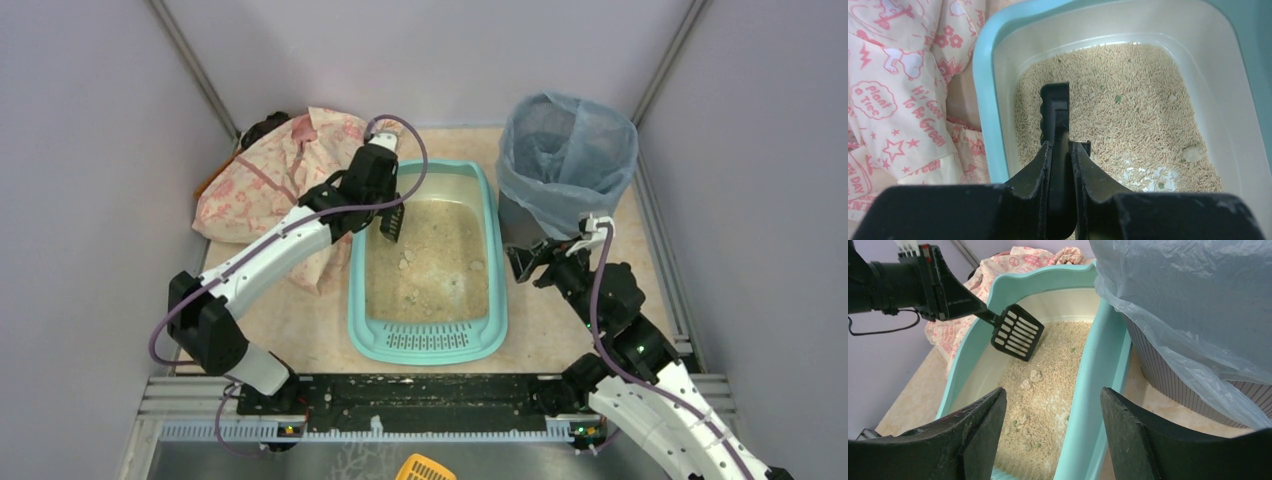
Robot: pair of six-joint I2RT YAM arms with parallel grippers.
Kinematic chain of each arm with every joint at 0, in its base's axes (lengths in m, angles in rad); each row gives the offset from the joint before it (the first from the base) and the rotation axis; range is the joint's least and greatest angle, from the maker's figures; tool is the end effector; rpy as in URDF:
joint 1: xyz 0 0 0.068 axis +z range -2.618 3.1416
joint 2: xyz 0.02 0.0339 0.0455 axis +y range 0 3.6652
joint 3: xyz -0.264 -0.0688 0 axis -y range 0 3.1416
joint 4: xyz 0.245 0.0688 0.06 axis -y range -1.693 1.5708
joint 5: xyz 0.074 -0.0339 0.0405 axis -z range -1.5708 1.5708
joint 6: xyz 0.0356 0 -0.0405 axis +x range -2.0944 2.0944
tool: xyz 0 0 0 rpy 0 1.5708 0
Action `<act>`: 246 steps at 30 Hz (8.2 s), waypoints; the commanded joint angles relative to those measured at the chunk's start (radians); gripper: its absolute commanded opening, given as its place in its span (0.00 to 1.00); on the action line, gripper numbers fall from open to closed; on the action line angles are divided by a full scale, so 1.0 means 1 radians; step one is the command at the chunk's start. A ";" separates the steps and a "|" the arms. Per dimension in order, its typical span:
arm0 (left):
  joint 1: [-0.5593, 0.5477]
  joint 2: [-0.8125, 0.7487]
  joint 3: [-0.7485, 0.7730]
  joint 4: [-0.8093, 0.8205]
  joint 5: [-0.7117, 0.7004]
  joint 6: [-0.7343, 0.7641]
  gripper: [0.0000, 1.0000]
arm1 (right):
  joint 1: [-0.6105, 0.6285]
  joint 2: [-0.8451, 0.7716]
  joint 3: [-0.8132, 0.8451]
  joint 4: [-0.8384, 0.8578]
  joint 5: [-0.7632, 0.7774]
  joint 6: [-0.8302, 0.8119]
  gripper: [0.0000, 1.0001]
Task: Clean the litter box
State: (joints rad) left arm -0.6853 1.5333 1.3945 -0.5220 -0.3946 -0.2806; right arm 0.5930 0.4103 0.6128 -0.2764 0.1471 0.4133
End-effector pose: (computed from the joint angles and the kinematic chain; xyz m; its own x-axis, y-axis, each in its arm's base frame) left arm 0.2761 -0.2080 0.3373 -0.5533 0.1221 -0.8240 0.2040 0.9789 0.0081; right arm 0.0981 0.0598 0.3188 -0.2294 0.3245 -0.9176 -0.3707 0.8426 0.3906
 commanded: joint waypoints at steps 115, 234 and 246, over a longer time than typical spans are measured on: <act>0.396 -0.255 -0.670 0.707 1.067 -0.644 0.00 | -0.004 0.004 0.015 0.034 0.042 0.007 0.68; 0.035 0.614 0.679 0.964 1.047 0.129 0.00 | -0.004 -0.291 0.109 -0.336 0.192 0.018 0.66; -0.132 0.441 0.577 0.806 0.937 0.507 0.00 | -0.004 -0.272 0.051 -0.288 0.152 0.044 0.66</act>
State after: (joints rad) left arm -0.8478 2.0495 1.9930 0.2455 0.5838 0.1272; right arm 0.5926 0.1276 0.6716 -0.6285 0.3244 0.4377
